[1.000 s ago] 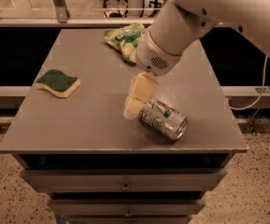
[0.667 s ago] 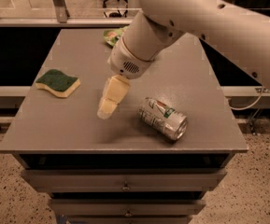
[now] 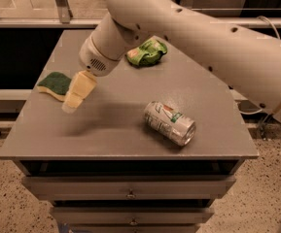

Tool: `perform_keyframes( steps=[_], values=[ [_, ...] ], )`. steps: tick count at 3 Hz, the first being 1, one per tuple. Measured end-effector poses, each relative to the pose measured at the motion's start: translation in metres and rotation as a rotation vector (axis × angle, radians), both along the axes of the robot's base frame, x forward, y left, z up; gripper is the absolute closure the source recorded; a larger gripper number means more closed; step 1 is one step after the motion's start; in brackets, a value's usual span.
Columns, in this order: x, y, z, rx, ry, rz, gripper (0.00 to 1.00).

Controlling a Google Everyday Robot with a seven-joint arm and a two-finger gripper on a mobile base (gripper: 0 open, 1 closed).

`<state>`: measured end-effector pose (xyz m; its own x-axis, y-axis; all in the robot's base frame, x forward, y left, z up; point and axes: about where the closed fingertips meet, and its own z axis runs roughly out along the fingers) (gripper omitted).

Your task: Pick sponge

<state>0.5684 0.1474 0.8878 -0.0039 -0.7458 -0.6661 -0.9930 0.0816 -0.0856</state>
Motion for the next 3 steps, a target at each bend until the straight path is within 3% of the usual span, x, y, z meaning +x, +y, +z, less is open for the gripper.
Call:
perform_keyframes(
  steps=[1, 3],
  values=[
    [0.016, 0.027, -0.007, 0.039, 0.015, -0.008, 0.00],
    [0.040, 0.051, -0.032, 0.050, 0.031, -0.040, 0.00]
  ],
)
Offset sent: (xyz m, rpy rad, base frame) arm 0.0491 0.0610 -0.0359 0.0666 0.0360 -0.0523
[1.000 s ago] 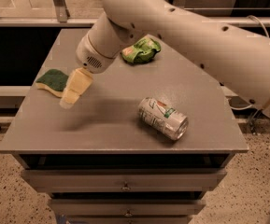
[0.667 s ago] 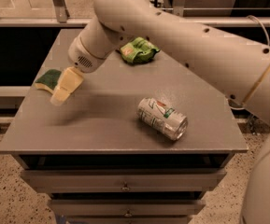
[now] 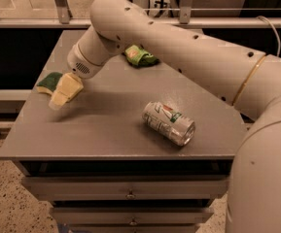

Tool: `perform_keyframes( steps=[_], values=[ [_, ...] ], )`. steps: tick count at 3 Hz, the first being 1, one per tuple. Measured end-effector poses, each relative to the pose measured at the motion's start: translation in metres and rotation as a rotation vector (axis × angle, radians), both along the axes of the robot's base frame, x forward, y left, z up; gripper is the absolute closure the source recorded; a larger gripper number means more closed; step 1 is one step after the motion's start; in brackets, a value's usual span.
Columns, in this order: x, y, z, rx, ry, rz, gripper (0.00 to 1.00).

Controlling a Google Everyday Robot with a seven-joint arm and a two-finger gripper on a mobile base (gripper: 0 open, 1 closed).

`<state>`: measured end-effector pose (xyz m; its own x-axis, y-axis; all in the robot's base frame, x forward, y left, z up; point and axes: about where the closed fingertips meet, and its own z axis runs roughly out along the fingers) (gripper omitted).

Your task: Pick sponge

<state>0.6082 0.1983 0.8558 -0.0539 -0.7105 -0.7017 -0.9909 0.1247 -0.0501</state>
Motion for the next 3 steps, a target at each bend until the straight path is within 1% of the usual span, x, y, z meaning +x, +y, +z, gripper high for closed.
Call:
perform_keyframes(
  steps=[1, 2, 3],
  values=[
    [0.0071, 0.0004, -0.0112, -0.006, 0.006, -0.021, 0.15],
    [0.0113, -0.0014, -0.0154, -0.003, 0.004, -0.040, 0.38],
    [0.0149, -0.0075, -0.0124, 0.011, -0.010, -0.067, 0.62]
  ],
)
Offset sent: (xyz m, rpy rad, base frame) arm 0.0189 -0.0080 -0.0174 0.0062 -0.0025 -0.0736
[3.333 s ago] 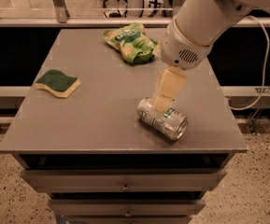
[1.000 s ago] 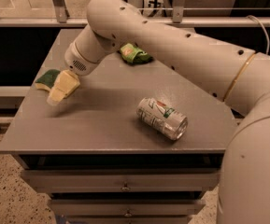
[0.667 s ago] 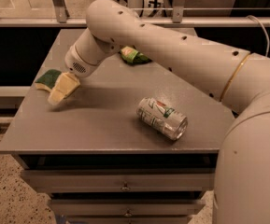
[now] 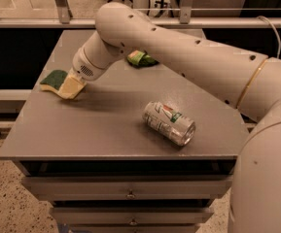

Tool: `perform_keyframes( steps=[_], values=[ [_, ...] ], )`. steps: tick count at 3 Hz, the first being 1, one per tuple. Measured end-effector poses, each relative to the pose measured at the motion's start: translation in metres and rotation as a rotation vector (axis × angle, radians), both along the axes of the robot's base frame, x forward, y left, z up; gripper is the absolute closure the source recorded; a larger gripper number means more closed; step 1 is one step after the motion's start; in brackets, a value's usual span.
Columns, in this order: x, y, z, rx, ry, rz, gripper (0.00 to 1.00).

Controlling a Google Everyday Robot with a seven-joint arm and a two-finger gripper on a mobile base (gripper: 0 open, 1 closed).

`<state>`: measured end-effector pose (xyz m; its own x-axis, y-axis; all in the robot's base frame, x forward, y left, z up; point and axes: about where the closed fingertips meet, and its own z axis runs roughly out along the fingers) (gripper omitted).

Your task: Pick sponge

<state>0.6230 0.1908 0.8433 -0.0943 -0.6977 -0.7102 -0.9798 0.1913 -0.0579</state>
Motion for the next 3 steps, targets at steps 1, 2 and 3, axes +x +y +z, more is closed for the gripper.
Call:
perform_keyframes(
  steps=[1, 2, 3],
  values=[
    [0.003, -0.009, 0.016, 0.023, -0.041, -0.018, 0.85],
    [0.004, -0.022, 0.041, 0.052, -0.093, -0.032, 1.00],
    [0.006, -0.034, 0.067, 0.120, -0.130, -0.039, 1.00]
  ],
)
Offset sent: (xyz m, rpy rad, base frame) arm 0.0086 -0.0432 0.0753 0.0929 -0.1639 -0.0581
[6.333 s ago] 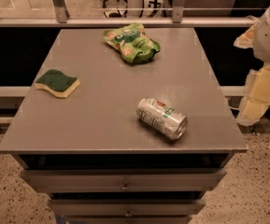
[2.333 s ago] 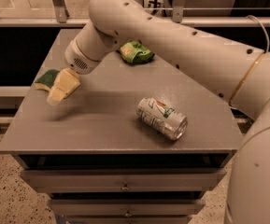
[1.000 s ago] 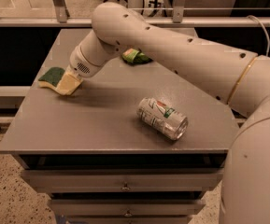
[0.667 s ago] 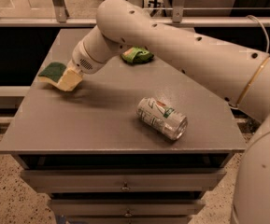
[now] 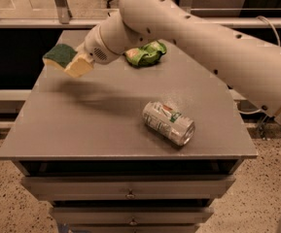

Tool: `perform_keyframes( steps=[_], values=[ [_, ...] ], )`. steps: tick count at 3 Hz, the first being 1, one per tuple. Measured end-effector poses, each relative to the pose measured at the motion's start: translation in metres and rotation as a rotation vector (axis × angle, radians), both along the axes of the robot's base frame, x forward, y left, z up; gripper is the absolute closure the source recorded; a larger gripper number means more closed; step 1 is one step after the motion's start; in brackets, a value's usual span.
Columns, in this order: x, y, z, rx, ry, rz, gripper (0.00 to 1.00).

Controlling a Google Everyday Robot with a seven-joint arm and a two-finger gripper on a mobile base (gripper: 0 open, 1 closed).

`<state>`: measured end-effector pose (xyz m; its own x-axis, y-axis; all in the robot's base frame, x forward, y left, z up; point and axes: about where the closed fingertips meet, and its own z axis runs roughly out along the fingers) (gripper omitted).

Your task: Pick sponge

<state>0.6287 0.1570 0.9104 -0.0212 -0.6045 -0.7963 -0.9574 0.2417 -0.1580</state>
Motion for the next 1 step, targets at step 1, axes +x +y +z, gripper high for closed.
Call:
perform_keyframes(
  steps=[1],
  values=[
    [-0.0010, -0.0060, 0.0075, 0.024, -0.006, 0.000, 1.00]
  ],
)
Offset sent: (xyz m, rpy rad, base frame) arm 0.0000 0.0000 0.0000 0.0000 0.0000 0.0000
